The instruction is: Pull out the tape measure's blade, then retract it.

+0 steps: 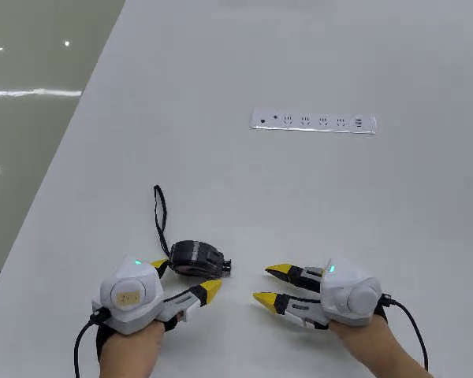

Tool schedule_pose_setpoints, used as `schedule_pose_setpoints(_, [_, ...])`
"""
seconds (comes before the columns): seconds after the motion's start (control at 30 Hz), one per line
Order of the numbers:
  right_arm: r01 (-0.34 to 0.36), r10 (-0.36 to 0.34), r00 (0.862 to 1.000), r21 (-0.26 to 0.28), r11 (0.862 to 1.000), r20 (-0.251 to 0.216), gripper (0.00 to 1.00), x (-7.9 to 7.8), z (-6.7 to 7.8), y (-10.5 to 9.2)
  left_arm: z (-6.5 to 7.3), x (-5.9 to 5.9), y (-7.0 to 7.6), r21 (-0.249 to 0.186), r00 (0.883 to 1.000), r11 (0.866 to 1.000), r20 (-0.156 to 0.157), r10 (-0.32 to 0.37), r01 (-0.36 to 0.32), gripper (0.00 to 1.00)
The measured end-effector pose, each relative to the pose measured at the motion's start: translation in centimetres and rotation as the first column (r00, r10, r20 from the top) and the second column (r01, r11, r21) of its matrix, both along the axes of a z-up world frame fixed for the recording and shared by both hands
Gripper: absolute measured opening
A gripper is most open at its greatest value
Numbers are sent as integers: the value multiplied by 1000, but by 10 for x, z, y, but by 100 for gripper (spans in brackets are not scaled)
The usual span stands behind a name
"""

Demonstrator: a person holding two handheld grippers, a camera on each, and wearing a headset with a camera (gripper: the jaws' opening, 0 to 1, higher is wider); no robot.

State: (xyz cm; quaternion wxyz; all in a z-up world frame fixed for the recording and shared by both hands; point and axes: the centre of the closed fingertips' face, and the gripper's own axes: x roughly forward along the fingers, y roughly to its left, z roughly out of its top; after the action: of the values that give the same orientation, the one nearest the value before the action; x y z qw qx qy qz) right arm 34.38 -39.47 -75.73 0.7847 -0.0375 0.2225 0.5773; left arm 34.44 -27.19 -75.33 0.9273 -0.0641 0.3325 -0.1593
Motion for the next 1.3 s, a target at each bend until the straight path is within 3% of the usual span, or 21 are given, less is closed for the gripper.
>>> schedule_pose_setpoints(0.57, [89,-90,996,-26,996,-2,36,-7,10,-25,4,-15,7,20,998,998,22,-58,58,64])
schedule_pose_setpoints(0.93, [129,-130,991,-60,990,-10,40,-13,12,-36,9,-25,6,12,994,995,35,-103,103,64])
schedule_pose_setpoints(1.3, [165,-166,986,-58,985,-6,43,-17,24,-43,17,-35,6,-6,988,988,28,-153,154,64])
